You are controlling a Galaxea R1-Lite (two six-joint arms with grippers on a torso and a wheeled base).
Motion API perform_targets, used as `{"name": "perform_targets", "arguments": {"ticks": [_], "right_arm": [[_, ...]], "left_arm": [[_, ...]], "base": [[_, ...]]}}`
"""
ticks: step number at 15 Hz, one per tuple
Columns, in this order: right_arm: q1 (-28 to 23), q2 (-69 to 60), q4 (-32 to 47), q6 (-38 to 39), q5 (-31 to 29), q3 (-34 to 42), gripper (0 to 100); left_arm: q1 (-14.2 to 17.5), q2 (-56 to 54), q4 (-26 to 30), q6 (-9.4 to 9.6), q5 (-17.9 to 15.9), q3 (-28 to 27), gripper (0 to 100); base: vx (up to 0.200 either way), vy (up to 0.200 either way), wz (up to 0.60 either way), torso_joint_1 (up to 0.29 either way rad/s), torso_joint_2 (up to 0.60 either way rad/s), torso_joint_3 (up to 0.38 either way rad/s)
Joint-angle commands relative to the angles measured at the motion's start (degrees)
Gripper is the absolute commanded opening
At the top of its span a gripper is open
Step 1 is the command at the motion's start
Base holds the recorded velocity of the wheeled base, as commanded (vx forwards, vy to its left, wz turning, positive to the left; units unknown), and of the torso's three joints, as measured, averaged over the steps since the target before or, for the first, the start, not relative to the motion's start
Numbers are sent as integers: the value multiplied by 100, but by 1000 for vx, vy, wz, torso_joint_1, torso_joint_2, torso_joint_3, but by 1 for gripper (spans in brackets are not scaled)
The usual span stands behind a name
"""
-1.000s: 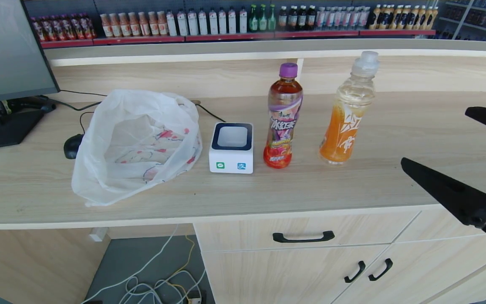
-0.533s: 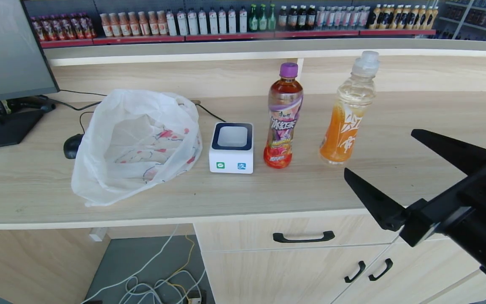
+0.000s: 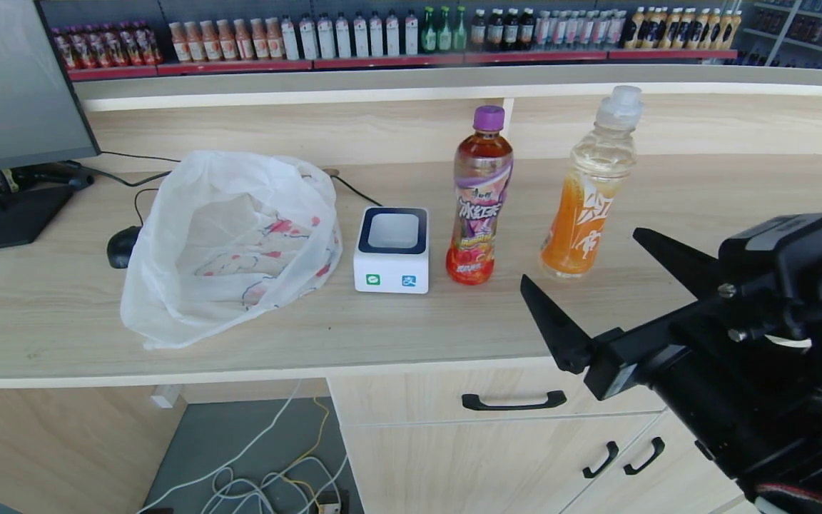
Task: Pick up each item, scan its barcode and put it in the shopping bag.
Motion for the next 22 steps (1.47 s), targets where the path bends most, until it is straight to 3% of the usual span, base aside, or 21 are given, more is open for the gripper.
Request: {"name": "perform_targets", "arguments": {"ticks": [1, 11, 14, 22], "right_arm": [[83, 289, 1, 65, -86, -174, 100], [13, 887, 27, 364, -104, -1053, 100], [-198, 1309, 80, 364, -95, -1800, 100], [-365, 1845, 80, 373, -33, -2002, 100]], "left_arm": [[1, -2, 1, 2, 0, 0, 100], [1, -2, -7, 2, 0, 0, 100], [1, -2, 1, 2, 0, 0, 100], [1, -2, 1, 2, 0, 0, 100]], "base": [[0, 0, 0, 0, 0, 0], [0, 0, 0, 0, 0, 0], [0, 0, 0, 0, 0, 0], [0, 0, 0, 0, 0, 0]]}}
